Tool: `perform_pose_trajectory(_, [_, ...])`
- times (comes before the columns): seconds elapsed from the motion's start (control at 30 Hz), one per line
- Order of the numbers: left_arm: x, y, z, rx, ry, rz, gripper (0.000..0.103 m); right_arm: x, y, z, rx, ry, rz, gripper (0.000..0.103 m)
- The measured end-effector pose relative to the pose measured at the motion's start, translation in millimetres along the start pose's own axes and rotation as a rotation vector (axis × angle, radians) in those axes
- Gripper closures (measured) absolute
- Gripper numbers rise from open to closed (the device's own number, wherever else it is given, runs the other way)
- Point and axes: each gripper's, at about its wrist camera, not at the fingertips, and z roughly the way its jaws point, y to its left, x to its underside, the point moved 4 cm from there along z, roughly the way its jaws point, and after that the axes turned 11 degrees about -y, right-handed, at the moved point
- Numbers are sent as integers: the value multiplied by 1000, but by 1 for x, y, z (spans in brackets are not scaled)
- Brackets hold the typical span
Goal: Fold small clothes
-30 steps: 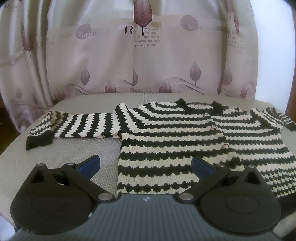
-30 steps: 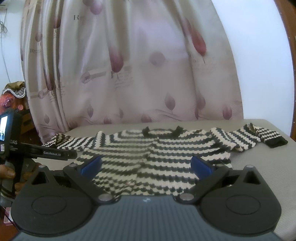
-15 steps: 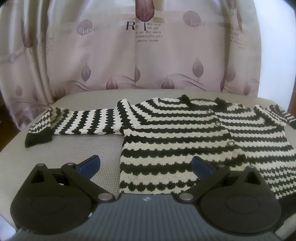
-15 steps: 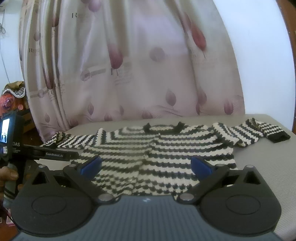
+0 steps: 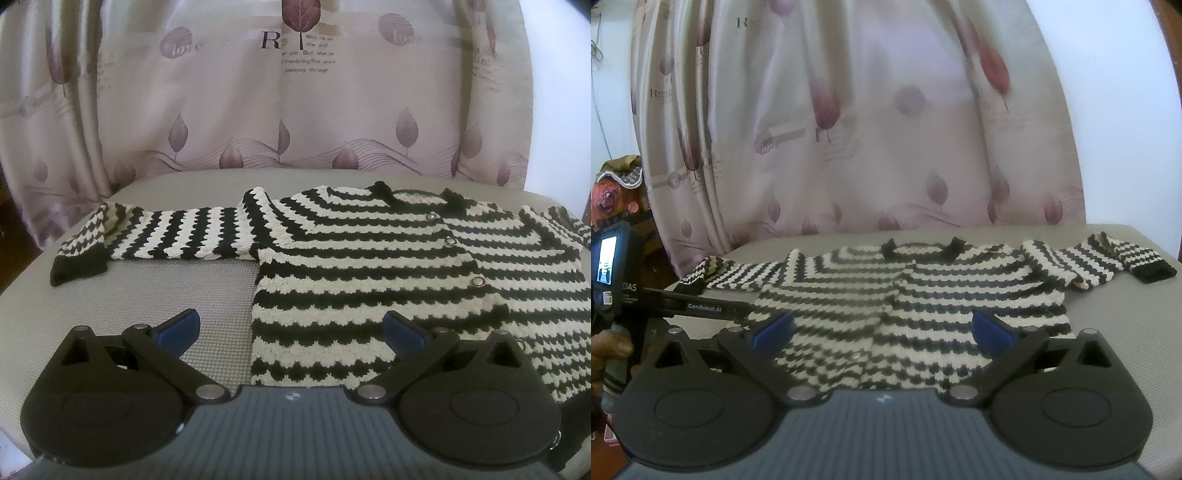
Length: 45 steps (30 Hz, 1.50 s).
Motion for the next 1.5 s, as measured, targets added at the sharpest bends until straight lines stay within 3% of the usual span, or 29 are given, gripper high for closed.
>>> perform_pose_trajectory(0.77, [8, 39, 27, -76, 26, -29, 0, 5, 15, 22, -31, 53, -32, 0])
perform_pose_trajectory(0.9, [6, 54, 33, -99, -2, 0, 0, 6, 19, 27, -39, 64, -41, 0])
perform_pose_trajectory(1.17, [0, 119, 54, -161, -98, 140, 1, 7, 23, 34, -50, 83, -52, 0])
perform_pose_trajectory(1.23, [0, 139, 64, -192, -110, 199, 8, 9, 24, 37, -52, 93, -52, 0])
perform_pose_trajectory(1.33, [-2, 170, 84, -237, -95, 258, 17, 10, 26, 40, -54, 100, -56, 0])
perform_pose_trajectory(1.5, [-1, 201, 113, -236, -45, 344, 26, 15, 31, 47, -60, 123, -56, 0])
